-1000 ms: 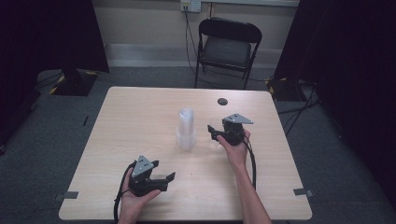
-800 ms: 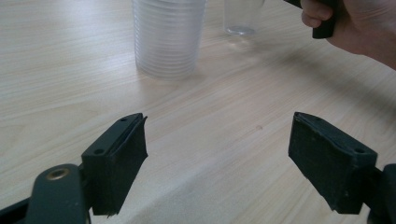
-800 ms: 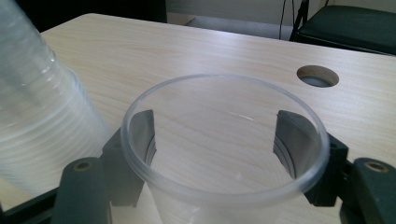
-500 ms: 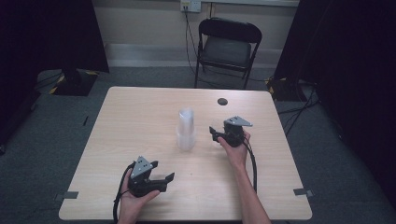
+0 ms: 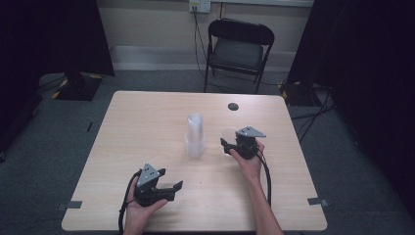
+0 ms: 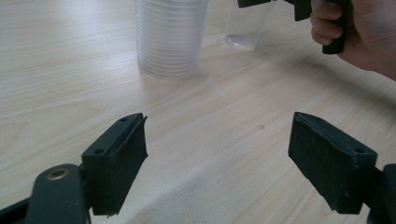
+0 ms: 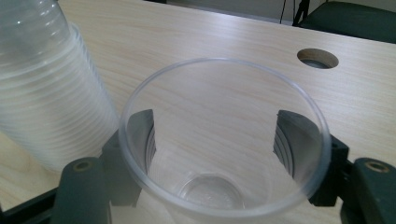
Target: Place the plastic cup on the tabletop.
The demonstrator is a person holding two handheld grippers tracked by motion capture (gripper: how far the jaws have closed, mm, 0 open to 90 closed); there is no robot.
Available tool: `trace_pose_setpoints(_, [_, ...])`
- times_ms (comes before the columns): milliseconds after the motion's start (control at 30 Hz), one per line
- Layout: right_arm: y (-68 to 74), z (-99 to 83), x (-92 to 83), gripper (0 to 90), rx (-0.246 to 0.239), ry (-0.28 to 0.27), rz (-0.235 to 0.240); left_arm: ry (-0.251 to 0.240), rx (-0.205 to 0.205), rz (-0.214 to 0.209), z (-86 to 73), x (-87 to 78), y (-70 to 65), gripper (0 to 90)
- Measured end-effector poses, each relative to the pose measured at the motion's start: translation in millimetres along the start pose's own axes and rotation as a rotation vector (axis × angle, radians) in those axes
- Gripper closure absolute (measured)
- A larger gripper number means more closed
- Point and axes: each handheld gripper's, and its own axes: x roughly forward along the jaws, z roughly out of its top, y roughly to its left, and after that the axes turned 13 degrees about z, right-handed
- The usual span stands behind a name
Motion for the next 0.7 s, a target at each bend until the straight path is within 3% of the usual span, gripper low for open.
trace_pose_setpoints(467, [0.8, -2.7, 0.0, 28.4, 0.011, 0.017, 0.004, -0.002, -0.005, -0.003, 2.7, 0.3, -1.0, 19.5])
trace_pose_setpoints(700, [-2.4, -9.0, 0.7, 19.6, 0.054, 0.018, 0.018, 0.0, -0.014, 0.0, 3.1, 1.2, -0.9, 19.5])
